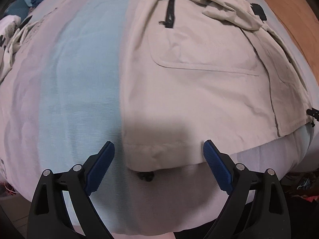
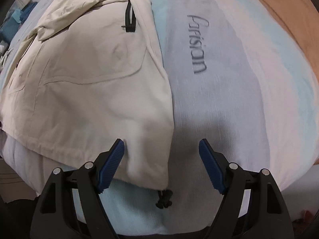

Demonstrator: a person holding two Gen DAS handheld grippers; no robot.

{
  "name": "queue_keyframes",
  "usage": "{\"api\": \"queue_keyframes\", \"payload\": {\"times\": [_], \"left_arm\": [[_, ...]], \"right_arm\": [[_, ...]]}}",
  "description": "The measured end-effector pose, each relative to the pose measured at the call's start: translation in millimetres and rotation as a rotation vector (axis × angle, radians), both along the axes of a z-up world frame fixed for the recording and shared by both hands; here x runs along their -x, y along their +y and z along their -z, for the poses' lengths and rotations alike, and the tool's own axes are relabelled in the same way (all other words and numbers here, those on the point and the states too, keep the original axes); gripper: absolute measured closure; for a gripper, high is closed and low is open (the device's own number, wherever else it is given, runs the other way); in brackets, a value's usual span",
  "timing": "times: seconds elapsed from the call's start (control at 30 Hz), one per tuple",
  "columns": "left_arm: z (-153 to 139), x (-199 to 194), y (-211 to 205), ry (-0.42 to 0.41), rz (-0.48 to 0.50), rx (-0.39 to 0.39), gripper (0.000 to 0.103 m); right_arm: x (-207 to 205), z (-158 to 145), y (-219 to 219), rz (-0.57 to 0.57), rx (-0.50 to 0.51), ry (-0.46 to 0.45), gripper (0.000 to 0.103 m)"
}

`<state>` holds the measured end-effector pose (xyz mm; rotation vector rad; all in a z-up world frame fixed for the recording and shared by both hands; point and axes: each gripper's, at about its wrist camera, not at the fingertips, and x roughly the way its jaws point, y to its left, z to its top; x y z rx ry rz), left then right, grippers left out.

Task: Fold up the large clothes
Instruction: 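Move both grippers to the jacket hem and close them on it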

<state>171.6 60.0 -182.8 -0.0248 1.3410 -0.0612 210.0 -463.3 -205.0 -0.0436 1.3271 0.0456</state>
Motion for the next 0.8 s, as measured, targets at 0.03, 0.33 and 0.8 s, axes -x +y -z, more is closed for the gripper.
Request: {"api": "queue_keyframes", "payload": {"times": [0.03, 0.33, 0.8], "left_arm": [[1.4, 0.0, -2.8, 0.002, 0.005, 0.002, 0.015], [7.4, -2.8, 5.0, 0.040, -0.065, 0.034, 0.040], [-7.6, -6.4, 21.2, 0.080, -0.016, 0.089, 0.079]], "right_arm": [[0.6, 0.2, 0.6, -0.007, -0.018, 0.005, 0.029], [3.3, 8.0, 20.7, -0.045, -0.026, 0.053, 0.041], [-10.5, 6.8, 70.0, 0.048, 0.045, 0.120, 0.055]]}}
